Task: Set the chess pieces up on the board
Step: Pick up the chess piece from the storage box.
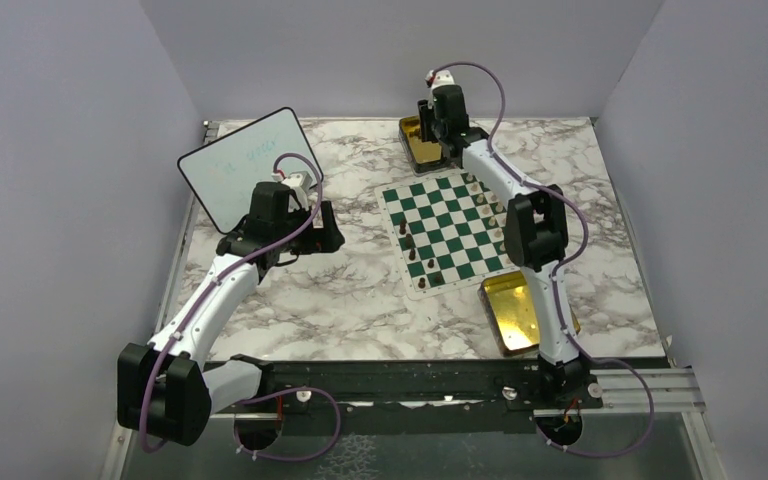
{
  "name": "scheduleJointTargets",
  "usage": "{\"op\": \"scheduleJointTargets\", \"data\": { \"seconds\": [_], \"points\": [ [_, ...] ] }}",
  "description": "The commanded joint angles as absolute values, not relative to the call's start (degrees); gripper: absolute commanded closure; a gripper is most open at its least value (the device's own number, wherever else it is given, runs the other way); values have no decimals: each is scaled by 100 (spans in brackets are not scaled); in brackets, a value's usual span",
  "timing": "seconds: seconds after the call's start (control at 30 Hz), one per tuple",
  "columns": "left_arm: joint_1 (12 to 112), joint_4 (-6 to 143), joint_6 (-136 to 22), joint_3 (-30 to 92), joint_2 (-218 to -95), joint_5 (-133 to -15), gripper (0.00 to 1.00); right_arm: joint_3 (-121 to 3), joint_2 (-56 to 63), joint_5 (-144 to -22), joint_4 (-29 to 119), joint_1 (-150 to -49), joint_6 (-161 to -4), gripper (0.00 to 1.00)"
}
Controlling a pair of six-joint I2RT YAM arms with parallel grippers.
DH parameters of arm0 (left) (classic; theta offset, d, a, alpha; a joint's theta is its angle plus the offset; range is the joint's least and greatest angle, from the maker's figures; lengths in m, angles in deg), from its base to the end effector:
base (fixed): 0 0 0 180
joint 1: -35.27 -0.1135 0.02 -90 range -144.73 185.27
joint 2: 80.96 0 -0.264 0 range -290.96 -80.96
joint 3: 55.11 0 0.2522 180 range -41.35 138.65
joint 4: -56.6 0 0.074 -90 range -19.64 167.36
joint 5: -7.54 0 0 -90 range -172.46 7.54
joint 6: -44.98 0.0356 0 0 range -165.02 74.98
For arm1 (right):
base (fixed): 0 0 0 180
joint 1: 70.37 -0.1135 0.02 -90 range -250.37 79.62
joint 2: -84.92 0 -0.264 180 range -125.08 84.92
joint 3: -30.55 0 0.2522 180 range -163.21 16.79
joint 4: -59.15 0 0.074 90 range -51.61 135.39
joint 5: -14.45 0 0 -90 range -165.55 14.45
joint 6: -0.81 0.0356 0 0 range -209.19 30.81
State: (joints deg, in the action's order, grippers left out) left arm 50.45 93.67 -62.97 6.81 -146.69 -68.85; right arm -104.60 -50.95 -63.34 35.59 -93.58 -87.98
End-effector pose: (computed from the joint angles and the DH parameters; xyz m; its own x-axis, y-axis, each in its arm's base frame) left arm 0.2345 -0.0723 0.2663 -0.7322 -0.1117 -0.6718 0.2108 0.9008 -0.3795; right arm 0.5184 0.2141 0.2494 -0.3822 -0.1414 -0.9132 -0.2000 0.9775 -0.0677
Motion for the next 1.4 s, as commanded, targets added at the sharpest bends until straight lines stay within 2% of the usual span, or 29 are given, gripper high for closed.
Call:
{"op": "scheduleJointTargets", "data": {
  "seconds": [0.0, 0.27, 0.77, 1.37],
  "points": [
    [5074, 9295, -6278, 629, -14556, -6935, 1, -11025, -5687, -6522, 3263, -9097, -9161, 54],
    [5082, 9295, -6261, 642, -14684, -6980, 1, -11800, -6469, -6795, 3464, -8870, -9097, 56],
    [5077, 9304, -6242, 638, -14808, -7045, 1, -12219, -7340, -6471, 4289, -8725, -9221, 56],
    [5077, 9303, -6240, 655, -14882, -7073, 1, -12180, -7688, -6259, 4838, -8709, -9367, 48]
  ]
}}
